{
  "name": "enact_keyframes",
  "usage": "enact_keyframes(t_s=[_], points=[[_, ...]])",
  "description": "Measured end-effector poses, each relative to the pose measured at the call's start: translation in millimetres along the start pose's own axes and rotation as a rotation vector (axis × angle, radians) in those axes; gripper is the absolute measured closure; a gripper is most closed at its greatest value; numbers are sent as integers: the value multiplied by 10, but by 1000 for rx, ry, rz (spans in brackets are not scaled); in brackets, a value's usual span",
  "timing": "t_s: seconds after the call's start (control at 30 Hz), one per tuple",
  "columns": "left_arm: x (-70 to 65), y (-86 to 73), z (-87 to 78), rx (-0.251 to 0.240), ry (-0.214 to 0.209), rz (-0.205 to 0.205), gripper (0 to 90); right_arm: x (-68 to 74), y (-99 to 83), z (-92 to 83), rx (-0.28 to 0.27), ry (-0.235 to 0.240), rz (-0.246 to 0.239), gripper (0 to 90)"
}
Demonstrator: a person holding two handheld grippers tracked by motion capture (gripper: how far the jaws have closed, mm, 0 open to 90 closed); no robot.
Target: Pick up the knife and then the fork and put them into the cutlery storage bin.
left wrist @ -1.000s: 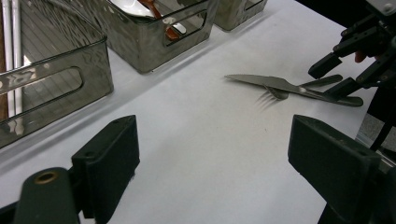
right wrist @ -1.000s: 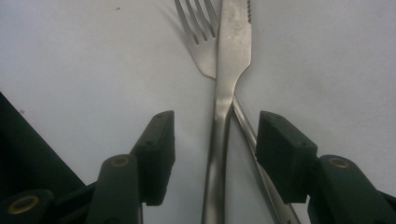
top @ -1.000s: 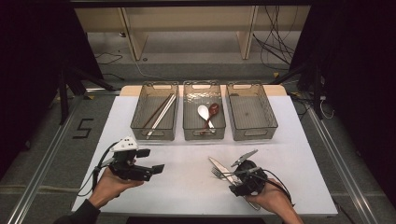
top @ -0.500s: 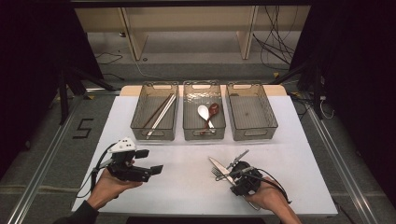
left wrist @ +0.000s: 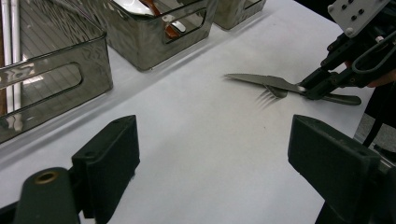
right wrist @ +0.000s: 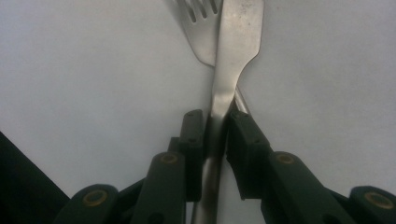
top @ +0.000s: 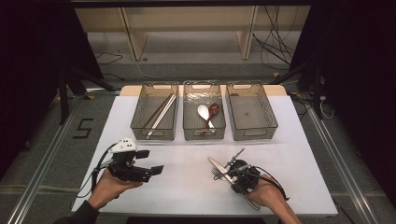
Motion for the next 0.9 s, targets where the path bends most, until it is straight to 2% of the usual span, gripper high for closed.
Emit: enact_keyframes(t_s=[0.33,0.5,0.73,0.9], points=[[3,-5,8,2,2,1,160,-8,4,-2,16,2,-4,805],[11,1,0,-4,3,-3,161,-5,-13,-13,40,-3,-26,808],[3,-4,3,1,2,4,161,-12,-43,-22,51,7,-30,808],[6,-6,4,0,4,5,161,-41,-84,-39,63,-5,-26,809]])
Point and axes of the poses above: each handheld gripper's, and its own axes: z roughly forward along the jaws, y roughly out of its top, x roughly to its left, the point moved 8 cm from there along z, roughly forward along the jaws, and after that the axes turned 14 degrees about -z, right-handed, at the moved point
